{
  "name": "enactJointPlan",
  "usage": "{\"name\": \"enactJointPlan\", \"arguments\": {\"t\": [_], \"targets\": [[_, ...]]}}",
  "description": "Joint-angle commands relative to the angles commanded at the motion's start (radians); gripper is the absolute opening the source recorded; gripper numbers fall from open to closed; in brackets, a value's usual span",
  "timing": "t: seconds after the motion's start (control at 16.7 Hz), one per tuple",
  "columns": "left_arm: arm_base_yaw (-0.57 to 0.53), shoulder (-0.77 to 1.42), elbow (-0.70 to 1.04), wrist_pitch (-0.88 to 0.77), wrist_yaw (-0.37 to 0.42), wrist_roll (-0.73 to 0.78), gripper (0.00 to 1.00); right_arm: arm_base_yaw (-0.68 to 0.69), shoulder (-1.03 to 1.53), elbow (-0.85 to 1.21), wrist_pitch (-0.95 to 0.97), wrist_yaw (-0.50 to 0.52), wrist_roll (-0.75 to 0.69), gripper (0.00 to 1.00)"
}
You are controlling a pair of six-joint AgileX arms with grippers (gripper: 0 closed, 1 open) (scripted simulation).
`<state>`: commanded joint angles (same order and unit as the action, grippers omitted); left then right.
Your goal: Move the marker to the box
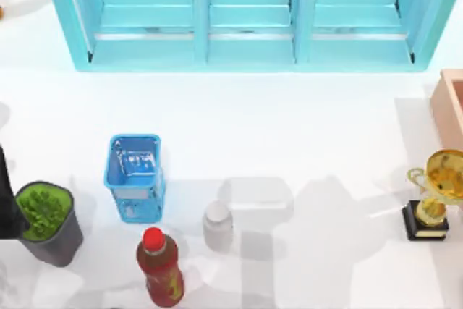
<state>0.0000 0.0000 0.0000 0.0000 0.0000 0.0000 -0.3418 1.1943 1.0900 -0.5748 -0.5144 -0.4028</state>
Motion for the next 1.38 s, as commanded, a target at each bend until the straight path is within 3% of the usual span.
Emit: {"name": "enactJointPlan", "arguments": {"t": [0.18, 0.54, 1.08, 1.38], "targets": [[0.0, 0.0, 0.0, 0.0, 0.0, 0.0, 1.0, -0.089, -0.059, -0.068, -0.085, -0.044, -0.074, 0.0], [0.0, 0.0, 0.0, 0.0, 0.0, 0.0, 1.0, -0.095, -0.063, -0.08, -0.093, -0.048, -0.084, 0.0], [0.0, 0.0, 0.0, 0.0, 0.0, 0.0, 1.0, -0.034, -0.007, -0.253, 0.18, -0.003, -0.032, 0.0], [0.0, 0.0, 0.0, 0.0, 0.0, 0.0, 1.0, -0.024, 0.004, -0.282, 0.21, 0.004, -0.023, 0.0]]}}
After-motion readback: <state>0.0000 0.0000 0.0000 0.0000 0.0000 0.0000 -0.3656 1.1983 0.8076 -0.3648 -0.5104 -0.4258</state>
